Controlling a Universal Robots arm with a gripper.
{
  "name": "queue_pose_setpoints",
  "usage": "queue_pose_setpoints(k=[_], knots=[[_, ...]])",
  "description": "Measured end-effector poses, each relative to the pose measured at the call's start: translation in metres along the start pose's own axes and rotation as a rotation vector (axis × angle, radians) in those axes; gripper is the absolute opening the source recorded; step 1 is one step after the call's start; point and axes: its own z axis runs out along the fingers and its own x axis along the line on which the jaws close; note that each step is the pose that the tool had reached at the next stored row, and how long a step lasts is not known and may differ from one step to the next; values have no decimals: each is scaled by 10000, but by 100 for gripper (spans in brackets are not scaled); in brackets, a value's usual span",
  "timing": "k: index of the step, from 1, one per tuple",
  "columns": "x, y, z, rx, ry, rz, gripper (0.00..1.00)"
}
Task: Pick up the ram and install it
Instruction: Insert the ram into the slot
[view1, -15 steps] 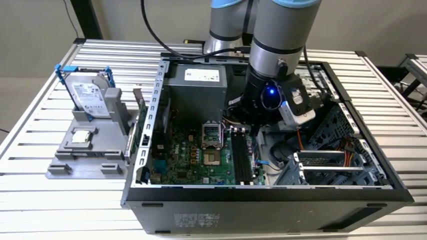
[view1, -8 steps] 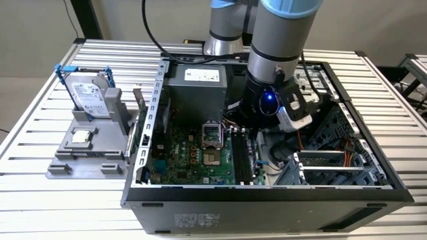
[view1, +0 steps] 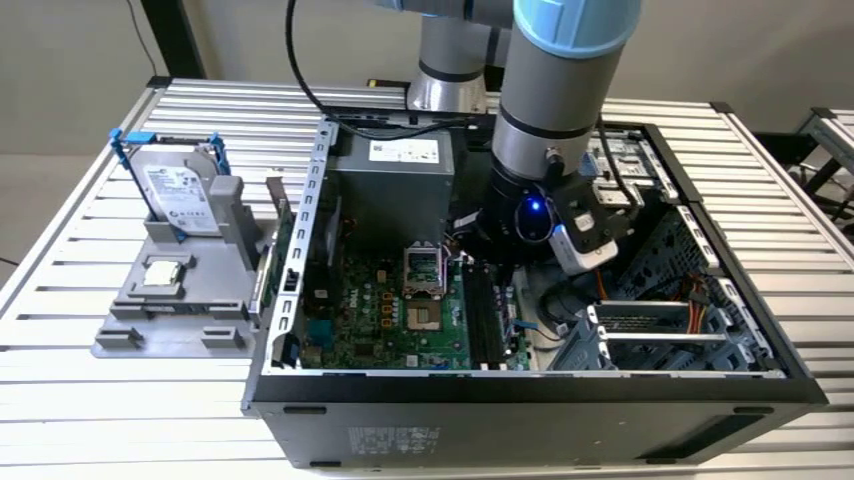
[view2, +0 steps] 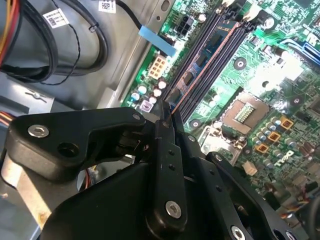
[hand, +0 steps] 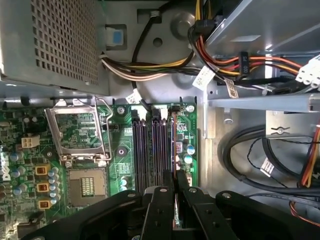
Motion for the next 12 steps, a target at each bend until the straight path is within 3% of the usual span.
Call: queue_pose_setpoints(k=[7,12], knots=[[-1,-36,38,27,-3,-95,0],[2,-41,106,27,-3,-99,0]])
